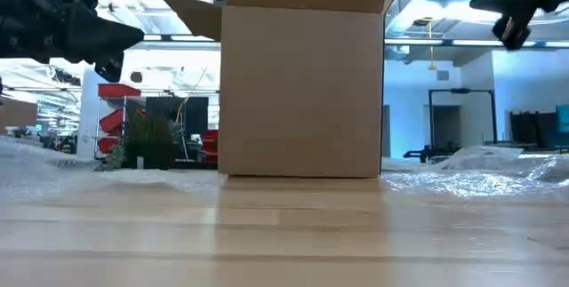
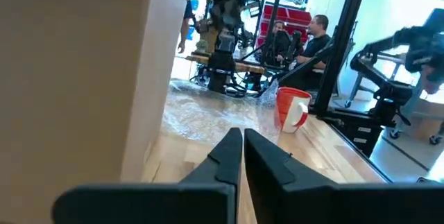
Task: Wrap mug
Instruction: Wrap the red mug with bubble wrap
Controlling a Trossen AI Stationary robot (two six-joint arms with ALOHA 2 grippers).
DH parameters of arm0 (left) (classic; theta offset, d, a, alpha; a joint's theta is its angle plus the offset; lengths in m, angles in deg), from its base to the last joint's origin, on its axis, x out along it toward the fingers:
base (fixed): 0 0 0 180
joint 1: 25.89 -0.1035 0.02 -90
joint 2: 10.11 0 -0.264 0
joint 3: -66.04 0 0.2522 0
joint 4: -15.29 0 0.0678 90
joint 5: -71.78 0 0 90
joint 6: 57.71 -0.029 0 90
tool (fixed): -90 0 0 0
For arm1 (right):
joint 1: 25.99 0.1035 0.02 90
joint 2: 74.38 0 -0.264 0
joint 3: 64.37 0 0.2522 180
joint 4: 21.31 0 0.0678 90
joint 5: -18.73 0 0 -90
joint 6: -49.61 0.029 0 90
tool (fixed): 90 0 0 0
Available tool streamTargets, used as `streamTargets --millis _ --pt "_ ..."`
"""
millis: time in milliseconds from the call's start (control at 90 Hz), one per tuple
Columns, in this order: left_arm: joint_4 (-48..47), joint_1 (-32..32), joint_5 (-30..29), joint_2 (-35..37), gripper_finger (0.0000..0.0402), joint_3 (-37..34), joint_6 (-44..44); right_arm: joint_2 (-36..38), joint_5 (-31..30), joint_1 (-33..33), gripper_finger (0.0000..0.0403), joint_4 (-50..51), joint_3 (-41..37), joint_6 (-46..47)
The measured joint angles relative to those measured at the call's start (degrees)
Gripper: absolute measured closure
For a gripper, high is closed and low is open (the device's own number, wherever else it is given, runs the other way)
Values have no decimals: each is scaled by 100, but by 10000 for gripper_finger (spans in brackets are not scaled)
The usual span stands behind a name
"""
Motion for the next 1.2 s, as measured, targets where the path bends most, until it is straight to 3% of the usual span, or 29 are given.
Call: streamTargets --millis 222,367,500,722,867,1056,1200 --pt "5 0 0 -1 402 0 181 -1914 1410 653 403 1831 1492 -163" --pt "5 1 -43 -1 402 -1 808 -2940 1997 1359 387 2217 1946 -311" --pt "7 2 -83 0 402 0 1409 -3689 2053 1999 335 2194 1986 -467" --pt "7 0 -117 0 402 -2 1585 -4794 1388 2706 235 2112 1775 -104" --pt "7 2 -116 -1 402 -2 1653 -5496 1255 3055 201 1722 1708 309" --pt "0 2 -83 0 402 -1 1737 -6140 1230 3306 217 1424 1708 1041" --pt "-4 2 -73 0 402 -2 1528 -6378 1173 3390 287 1399 1708 1336"
